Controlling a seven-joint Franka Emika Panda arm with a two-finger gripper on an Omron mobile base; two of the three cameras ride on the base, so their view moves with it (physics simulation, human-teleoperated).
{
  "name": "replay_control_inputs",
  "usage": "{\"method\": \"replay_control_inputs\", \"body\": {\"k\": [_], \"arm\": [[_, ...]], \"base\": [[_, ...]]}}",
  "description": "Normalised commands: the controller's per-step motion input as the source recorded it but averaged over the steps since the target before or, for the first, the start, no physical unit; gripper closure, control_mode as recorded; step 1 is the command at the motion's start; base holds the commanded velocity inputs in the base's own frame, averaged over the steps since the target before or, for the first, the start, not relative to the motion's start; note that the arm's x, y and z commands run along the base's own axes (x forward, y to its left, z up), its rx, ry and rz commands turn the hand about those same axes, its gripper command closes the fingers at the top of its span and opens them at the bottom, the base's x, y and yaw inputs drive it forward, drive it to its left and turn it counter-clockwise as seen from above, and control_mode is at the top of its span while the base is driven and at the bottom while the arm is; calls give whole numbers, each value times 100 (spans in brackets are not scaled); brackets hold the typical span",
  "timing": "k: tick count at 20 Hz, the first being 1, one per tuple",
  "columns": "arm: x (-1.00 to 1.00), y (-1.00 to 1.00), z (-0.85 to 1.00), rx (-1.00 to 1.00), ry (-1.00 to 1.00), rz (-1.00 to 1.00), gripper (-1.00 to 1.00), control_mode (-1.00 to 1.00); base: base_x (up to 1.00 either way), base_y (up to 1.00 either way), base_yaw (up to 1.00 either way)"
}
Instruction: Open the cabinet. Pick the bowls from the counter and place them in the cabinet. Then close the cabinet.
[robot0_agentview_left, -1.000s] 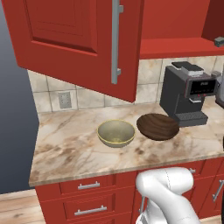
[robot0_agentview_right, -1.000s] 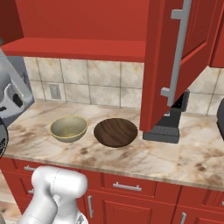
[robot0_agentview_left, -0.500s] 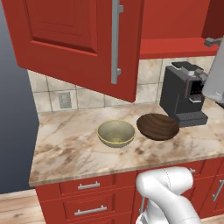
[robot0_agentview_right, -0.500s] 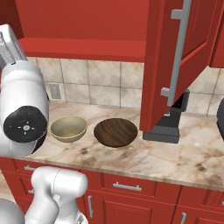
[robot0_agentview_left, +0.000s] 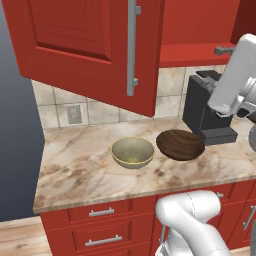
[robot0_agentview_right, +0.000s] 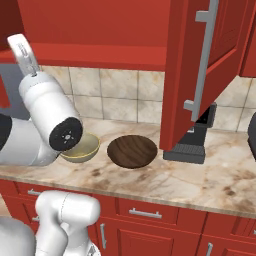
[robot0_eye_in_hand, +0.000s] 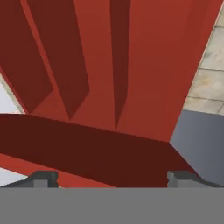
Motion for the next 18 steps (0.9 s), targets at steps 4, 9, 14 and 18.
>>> {"method": "replay_control_inputs", "body": {"k": [4, 9, 14, 18], "arm": [[30, 14, 0, 2, 22, 24, -100, -100], [27, 15, 1, 0, 23, 21, -100, -100], [27, 21, -5, 1, 4, 13, -100, -100], [34, 23, -8, 1, -3, 13, -100, -100]], "base": [[0, 0, 0], [0, 0, 0], [0, 0, 0], [0, 0, 0]]}}
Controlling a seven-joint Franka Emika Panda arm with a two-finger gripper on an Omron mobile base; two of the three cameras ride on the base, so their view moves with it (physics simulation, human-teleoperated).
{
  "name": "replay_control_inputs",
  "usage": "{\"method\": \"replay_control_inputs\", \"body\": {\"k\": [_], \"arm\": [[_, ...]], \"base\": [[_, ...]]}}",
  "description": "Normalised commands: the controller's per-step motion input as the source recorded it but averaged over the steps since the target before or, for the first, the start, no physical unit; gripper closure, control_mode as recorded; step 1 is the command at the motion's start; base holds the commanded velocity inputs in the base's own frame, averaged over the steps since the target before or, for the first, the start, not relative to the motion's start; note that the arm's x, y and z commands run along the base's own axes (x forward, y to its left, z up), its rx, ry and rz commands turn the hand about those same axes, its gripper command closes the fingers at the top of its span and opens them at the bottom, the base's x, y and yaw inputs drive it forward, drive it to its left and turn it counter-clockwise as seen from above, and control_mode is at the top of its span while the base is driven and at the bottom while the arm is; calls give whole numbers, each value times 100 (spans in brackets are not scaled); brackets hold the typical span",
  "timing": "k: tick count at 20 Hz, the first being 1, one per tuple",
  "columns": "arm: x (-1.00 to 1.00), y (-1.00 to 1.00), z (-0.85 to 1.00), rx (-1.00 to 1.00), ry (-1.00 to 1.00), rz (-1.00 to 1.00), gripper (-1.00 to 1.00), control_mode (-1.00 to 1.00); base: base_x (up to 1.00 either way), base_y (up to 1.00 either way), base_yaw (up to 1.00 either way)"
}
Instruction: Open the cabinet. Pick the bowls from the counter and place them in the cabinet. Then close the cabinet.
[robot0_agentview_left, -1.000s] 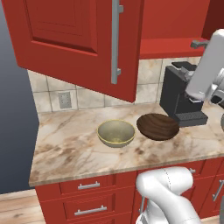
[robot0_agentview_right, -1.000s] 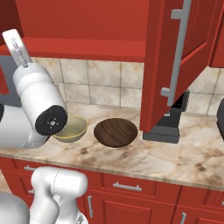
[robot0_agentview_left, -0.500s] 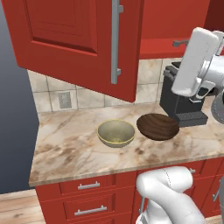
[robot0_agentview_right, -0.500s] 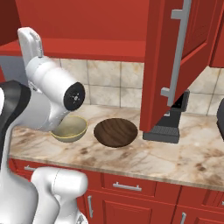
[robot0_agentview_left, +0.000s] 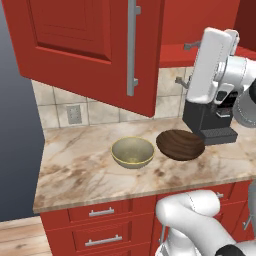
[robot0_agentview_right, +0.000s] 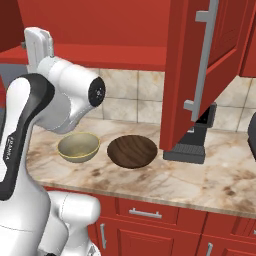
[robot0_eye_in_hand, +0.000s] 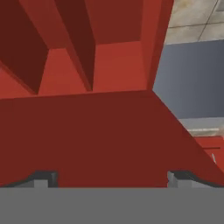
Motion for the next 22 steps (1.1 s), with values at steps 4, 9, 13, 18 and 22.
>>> {"method": "replay_control_inputs", "body": {"k": [4, 9, 13, 18, 22], "arm": [[26, 24, -7, 0, -6, 14, -100, -100], [19, 26, -7, 0, -6, 17, -100, -100], [12, 41, -6, 0, 0, 18, -100, -100], [2, 25, 0, 0, 1, 18, -100, -100], [0, 3, 0, 0, 0, 18, -100, -100]], "base": [[0, 0, 0], [0, 0, 0], [0, 0, 0], [0, 0, 0], [0, 0, 0]]}}
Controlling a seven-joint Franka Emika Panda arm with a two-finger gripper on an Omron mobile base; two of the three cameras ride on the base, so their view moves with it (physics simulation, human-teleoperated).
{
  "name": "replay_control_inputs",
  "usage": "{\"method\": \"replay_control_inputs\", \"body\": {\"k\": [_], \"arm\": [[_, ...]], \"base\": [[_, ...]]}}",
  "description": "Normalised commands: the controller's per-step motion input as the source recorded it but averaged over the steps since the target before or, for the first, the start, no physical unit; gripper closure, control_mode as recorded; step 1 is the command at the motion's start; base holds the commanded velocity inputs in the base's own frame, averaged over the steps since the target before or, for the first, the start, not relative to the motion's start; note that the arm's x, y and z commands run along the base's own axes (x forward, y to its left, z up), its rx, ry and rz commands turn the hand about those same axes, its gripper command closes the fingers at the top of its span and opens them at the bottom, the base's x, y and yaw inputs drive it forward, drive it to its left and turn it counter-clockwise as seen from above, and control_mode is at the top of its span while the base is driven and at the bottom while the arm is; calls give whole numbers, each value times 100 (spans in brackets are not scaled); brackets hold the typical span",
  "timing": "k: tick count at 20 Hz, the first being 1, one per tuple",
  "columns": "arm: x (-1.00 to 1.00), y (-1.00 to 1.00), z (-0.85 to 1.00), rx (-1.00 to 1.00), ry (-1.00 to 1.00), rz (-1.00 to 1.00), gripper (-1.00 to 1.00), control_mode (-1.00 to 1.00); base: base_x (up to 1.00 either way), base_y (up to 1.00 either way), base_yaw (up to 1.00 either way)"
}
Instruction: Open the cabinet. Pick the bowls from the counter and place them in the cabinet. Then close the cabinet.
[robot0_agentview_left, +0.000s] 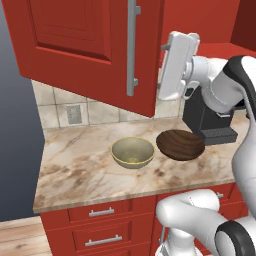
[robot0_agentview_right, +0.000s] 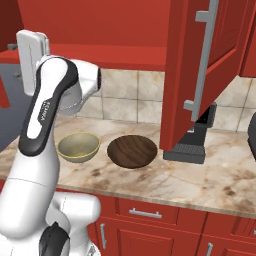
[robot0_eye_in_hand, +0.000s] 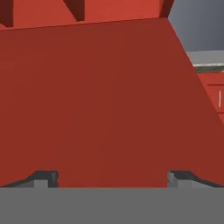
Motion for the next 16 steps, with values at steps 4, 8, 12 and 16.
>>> {"method": "replay_control_inputs", "body": {"k": [4, 8, 12, 16], "arm": [[-28, 41, -2, 7, 5, 20, -100, -100], [-41, 63, -2, 2, 0, 14, -100, -100], [-47, 44, 0, 2, 0, 8, -100, -100], [-53, 10, 0, 8, 0, 4, -100, -100]], "base": [[0, 0, 0], [0, 0, 0], [0, 0, 0], [0, 0, 0]]}}
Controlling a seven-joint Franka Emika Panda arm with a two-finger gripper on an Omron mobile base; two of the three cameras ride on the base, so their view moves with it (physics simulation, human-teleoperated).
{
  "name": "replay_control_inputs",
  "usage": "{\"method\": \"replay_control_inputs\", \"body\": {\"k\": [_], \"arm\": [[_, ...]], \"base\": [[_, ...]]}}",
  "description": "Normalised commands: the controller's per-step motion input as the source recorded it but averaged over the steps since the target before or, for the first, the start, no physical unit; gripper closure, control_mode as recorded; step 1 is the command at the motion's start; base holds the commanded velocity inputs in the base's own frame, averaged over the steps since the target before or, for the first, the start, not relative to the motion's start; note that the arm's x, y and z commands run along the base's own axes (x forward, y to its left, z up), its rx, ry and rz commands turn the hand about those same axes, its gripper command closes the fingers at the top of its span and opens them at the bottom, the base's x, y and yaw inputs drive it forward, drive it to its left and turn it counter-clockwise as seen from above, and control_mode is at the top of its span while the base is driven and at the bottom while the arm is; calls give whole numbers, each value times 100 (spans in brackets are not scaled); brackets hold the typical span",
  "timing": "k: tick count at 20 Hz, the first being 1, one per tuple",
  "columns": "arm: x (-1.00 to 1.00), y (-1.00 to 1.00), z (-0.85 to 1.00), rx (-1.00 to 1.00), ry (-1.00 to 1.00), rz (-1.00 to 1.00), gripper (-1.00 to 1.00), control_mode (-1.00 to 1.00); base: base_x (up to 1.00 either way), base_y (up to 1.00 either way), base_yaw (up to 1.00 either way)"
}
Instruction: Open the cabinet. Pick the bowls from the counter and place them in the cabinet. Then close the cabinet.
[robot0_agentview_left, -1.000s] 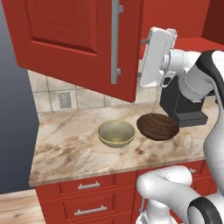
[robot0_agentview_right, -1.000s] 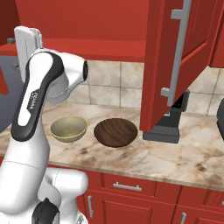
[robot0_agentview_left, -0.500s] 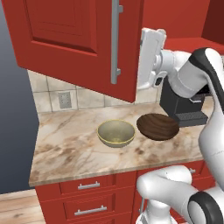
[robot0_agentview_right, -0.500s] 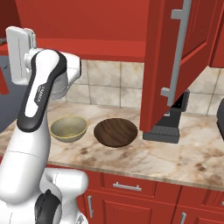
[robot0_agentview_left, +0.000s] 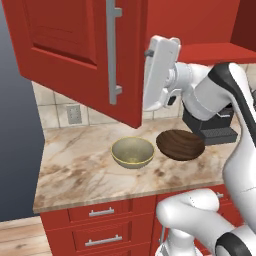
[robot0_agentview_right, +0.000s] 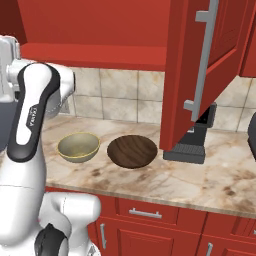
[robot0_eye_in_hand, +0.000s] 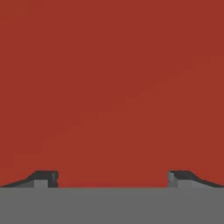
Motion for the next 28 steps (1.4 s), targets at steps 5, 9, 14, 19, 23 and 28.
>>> {"method": "replay_control_inputs", "body": {"k": [5, 9, 14, 19, 23, 28], "arm": [[-55, 45, -10, 5, -1, 1, -100, -100], [-42, 62, -16, 3, -1, 3, -100, -100], [0, 28, -2, 0, 0, 4, -100, -100], [0, -18, 15, 0, 0, 0, -100, -100], [-1, -54, 32, -2, 7, 0, -100, -100], [-2, -60, 1, -14, 11, -5, -100, -100]], "base": [[0, 0, 0], [0, 0, 0], [0, 0, 0], [0, 0, 0], [0, 0, 0], [0, 0, 0]]}}
